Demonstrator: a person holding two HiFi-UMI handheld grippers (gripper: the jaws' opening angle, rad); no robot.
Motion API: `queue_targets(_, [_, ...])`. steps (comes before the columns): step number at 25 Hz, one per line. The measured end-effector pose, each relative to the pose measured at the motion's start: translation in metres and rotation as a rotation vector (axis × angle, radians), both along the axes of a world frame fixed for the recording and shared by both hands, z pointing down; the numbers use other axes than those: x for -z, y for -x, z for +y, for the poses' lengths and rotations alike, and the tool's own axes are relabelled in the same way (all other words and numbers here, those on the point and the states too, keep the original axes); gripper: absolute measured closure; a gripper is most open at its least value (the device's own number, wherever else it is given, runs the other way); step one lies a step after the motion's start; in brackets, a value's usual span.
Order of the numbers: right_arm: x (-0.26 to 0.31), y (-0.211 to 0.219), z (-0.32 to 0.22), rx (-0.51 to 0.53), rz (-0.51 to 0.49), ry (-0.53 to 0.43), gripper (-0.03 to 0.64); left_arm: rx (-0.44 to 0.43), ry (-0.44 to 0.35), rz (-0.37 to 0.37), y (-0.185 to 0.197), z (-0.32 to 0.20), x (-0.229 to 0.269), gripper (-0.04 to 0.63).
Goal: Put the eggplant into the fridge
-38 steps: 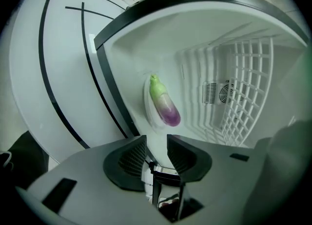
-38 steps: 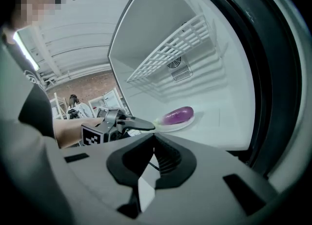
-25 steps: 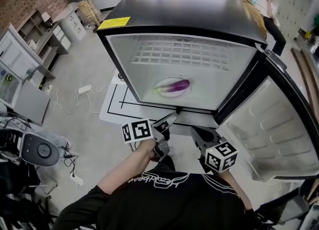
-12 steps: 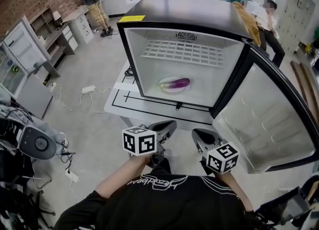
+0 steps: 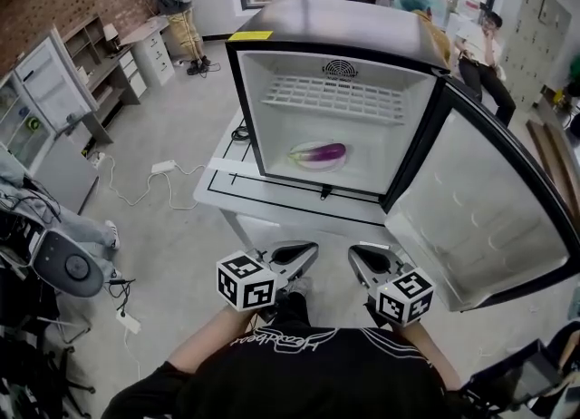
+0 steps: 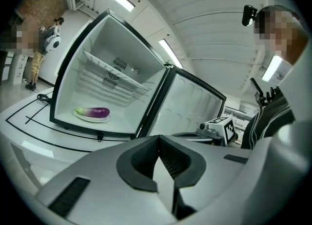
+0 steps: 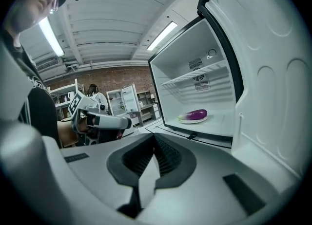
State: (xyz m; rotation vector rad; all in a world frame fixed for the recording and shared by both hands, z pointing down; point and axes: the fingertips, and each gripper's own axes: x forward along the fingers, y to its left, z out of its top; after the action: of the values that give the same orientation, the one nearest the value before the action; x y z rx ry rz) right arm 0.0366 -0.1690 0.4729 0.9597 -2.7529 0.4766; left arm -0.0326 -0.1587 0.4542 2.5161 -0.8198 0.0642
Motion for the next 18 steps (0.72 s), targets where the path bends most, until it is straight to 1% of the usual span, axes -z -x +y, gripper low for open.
queue_targets(4, [0.002,0.002,0.012,0.031,-0.007,-0.012,0.611,-0.044,-0.036,-0.014,-0.005,0.017,0.001,0.586])
queue_targets(7, [0.012,0.006,0.019,0.042,-0.022,-0.009,0.611,-0.059,-0.066,-0.047,-0.006,0.025,0.004,0.586])
queue_targets(9, [0.016,0.006,0.021,0.041,-0.036,-0.023,0.611,-0.066,-0.072,-0.061,-0.007,0.029,0.003,0.586])
queue_targets(12, [0.017,0.006,0.026,0.045,-0.046,-0.036,0.611,-0.066,-0.067,-0.048,-0.007,0.035,0.005,0.586])
queue_targets(15, [0.015,0.005,0.034,0.047,-0.043,-0.029,0.611,-0.059,-0.061,-0.024,-0.005,0.042,0.008,0.586])
queue_targets(18, [0.014,0.007,0.037,0.038,-0.040,-0.025,0.611,-0.065,-0.060,-0.029,-0.002,0.045,0.007,0.586])
